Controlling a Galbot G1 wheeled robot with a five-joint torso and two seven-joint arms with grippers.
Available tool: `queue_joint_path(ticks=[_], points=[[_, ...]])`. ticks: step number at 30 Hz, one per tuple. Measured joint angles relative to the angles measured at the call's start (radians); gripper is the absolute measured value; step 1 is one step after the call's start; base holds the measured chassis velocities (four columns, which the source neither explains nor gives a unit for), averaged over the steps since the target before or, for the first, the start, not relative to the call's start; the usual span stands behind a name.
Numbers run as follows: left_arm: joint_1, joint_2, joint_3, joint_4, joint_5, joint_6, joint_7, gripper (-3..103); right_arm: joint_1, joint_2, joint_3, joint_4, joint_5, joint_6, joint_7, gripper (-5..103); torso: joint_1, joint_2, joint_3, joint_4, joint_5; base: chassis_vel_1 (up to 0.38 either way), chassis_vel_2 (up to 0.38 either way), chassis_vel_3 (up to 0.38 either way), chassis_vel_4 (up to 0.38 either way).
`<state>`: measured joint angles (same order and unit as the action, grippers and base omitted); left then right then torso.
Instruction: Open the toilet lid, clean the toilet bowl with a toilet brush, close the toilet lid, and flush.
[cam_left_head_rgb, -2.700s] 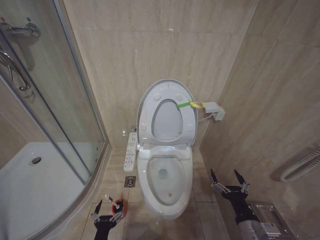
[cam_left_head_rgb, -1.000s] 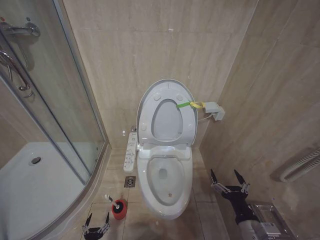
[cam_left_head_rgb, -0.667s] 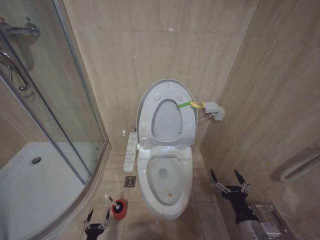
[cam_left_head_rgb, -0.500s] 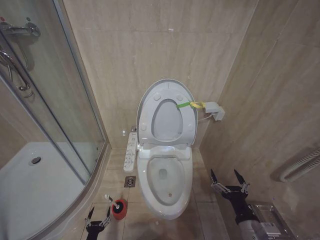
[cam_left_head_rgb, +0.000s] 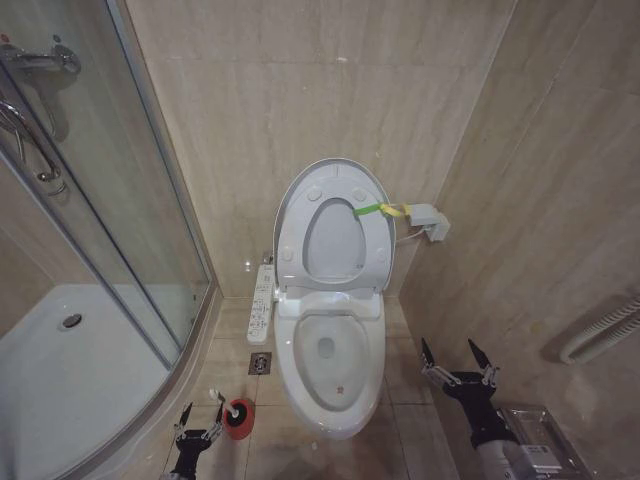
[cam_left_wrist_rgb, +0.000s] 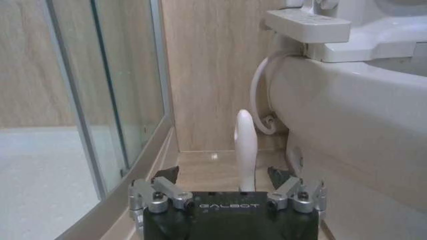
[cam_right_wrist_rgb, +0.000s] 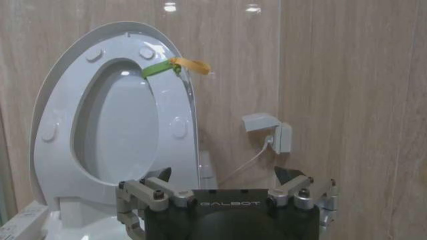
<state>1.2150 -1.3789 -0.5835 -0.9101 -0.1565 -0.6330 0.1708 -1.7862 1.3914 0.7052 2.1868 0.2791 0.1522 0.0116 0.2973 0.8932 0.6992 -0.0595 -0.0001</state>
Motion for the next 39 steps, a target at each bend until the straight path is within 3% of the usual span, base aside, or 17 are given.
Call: queue_joint_path(ticks=[16, 17, 24, 25, 39], points=[[-0.058, 0.003, 0.021, 0.038, 0.001, 0.015, 0.022, 89, 0.0, 0.0, 0.0, 0.0, 0.0, 0.0, 0.0, 100, 0.0, 0.0, 0.0, 0.0, 0.0, 0.0, 0.0, 0.0, 0.0], [-0.063, 0.003, 0.022, 0.042, 0.001, 0.017, 0.022, 83, 0.0, 0.0, 0.0, 0.0, 0.0, 0.0, 0.0, 100, 0.0, 0.0, 0.0, 0.0, 0.0001, 0.0, 0.0, 0.0, 0.0], [-0.083, 0.002, 0.027, 0.063, 0.001, 0.021, 0.024, 83, 0.0, 0.0, 0.0, 0.0, 0.0, 0.0, 0.0, 100, 0.0, 0.0, 0.0, -0.0001, 0.0001, 0.0, 0.0, 0.0, 0.0], [-0.085, 0.0, 0.028, 0.067, 0.001, 0.022, 0.025, 90, 0.0, 0.0, 0.0, 0.0, 0.0, 0.0, 0.0, 100, 0.0, 0.0, 0.0, 0.0, 0.0001, 0.0, 0.0, 0.0, 0.0], [-0.088, -0.016, 0.028, 0.086, 0.014, 0.022, 0.025, 90, 0.0, 0.0, 0.0, 0.0, 0.0, 0.0, 0.0, 100, 0.0, 0.0, 0.0, 0.0, 0.0001, 0.0, 0.0, 0.0, 0.0]])
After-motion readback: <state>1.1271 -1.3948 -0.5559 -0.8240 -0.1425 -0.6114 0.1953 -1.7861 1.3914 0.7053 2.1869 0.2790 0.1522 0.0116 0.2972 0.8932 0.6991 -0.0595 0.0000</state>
